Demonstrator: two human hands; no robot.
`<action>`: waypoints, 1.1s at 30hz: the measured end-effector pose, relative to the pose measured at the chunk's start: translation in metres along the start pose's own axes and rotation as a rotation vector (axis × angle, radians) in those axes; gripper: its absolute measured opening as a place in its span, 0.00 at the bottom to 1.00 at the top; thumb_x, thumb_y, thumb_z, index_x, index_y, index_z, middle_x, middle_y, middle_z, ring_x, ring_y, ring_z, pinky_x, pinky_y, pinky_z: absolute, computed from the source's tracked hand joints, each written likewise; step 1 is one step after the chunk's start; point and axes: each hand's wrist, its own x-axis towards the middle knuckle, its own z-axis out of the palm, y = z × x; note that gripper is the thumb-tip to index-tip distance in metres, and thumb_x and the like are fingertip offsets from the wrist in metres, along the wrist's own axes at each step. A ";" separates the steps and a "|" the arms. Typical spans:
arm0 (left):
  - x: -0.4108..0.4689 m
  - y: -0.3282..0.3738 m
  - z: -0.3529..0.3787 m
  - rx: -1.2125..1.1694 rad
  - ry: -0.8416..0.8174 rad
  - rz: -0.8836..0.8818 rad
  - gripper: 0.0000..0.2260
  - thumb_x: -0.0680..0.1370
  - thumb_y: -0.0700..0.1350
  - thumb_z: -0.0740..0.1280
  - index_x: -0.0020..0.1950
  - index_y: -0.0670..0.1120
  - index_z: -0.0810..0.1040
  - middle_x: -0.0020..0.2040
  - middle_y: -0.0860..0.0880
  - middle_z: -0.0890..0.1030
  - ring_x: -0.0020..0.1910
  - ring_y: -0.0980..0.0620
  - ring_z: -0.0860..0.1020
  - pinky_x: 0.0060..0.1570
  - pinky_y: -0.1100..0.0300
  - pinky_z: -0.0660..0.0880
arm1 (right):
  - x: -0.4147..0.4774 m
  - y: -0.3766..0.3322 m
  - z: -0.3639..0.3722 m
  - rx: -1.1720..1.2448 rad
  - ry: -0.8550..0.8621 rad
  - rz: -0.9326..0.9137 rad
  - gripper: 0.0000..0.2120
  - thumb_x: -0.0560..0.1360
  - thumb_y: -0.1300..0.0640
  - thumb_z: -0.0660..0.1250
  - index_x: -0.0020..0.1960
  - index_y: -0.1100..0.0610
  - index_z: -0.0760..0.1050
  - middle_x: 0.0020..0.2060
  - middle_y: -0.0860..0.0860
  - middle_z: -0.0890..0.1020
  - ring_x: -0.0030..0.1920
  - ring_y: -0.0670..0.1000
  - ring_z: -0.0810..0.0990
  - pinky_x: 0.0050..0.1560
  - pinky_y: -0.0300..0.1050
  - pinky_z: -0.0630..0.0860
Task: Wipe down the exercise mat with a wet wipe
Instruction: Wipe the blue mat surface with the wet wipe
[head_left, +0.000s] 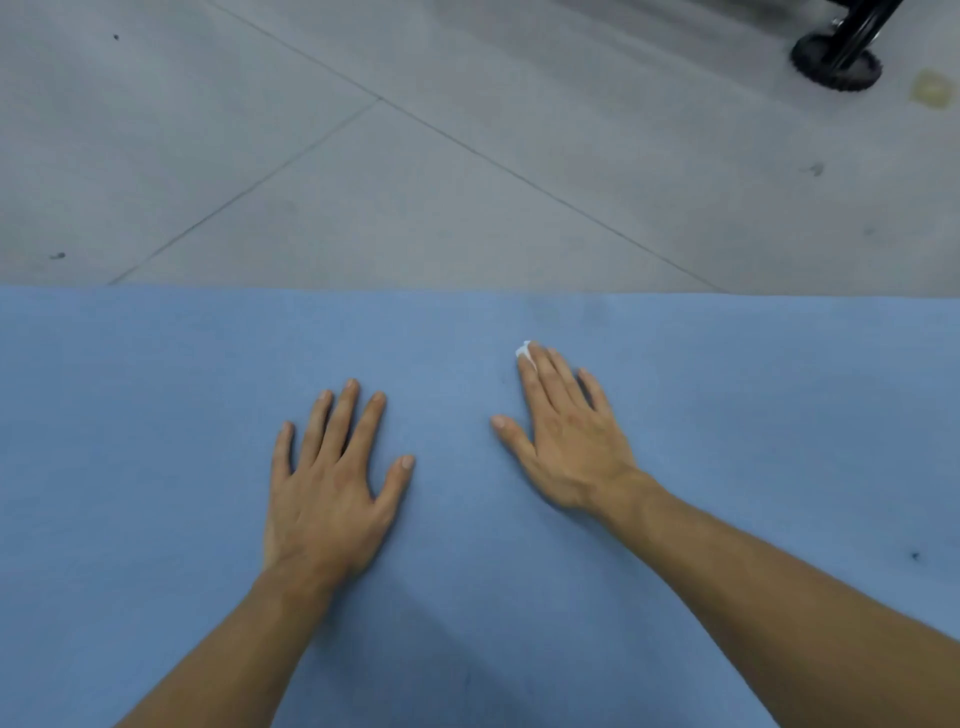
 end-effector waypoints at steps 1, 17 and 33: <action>0.000 0.000 0.000 0.004 0.001 0.001 0.32 0.80 0.67 0.47 0.84 0.57 0.53 0.84 0.56 0.49 0.83 0.54 0.47 0.80 0.44 0.47 | 0.015 0.006 -0.002 0.015 0.013 0.041 0.40 0.79 0.31 0.38 0.84 0.53 0.45 0.84 0.47 0.46 0.82 0.46 0.42 0.81 0.50 0.41; 0.001 -0.003 0.004 0.058 0.017 0.005 0.33 0.80 0.67 0.49 0.84 0.58 0.53 0.84 0.56 0.51 0.83 0.53 0.49 0.79 0.42 0.52 | 0.035 -0.001 -0.007 0.132 0.004 -0.067 0.42 0.80 0.31 0.41 0.84 0.59 0.45 0.83 0.52 0.42 0.82 0.46 0.37 0.81 0.45 0.40; 0.002 -0.004 0.003 0.043 0.011 0.013 0.32 0.81 0.68 0.48 0.84 0.58 0.53 0.85 0.56 0.49 0.83 0.53 0.47 0.80 0.43 0.48 | 0.087 -0.006 -0.019 0.186 -0.024 0.202 0.44 0.81 0.30 0.46 0.83 0.61 0.46 0.84 0.54 0.48 0.83 0.51 0.43 0.81 0.48 0.42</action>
